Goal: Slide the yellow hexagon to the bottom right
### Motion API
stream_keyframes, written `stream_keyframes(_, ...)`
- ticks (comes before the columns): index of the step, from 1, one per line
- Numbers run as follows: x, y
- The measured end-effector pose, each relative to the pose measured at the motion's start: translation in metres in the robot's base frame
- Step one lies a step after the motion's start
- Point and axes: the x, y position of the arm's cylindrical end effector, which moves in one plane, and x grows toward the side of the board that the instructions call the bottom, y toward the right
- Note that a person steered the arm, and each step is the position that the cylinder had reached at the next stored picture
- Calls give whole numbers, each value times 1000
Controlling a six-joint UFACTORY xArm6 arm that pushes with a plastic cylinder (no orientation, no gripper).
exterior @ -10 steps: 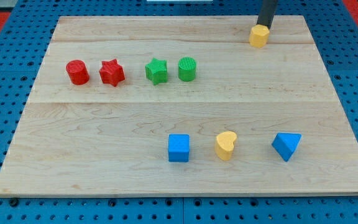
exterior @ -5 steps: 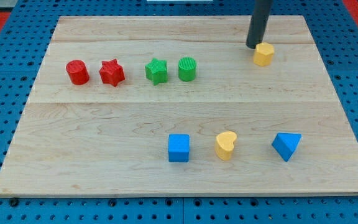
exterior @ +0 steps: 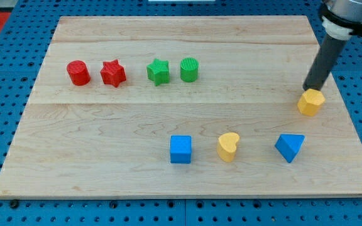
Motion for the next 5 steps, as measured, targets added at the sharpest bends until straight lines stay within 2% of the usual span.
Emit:
stream_keyframes(2,37,-19)
stream_keyframes(5,46,-49)
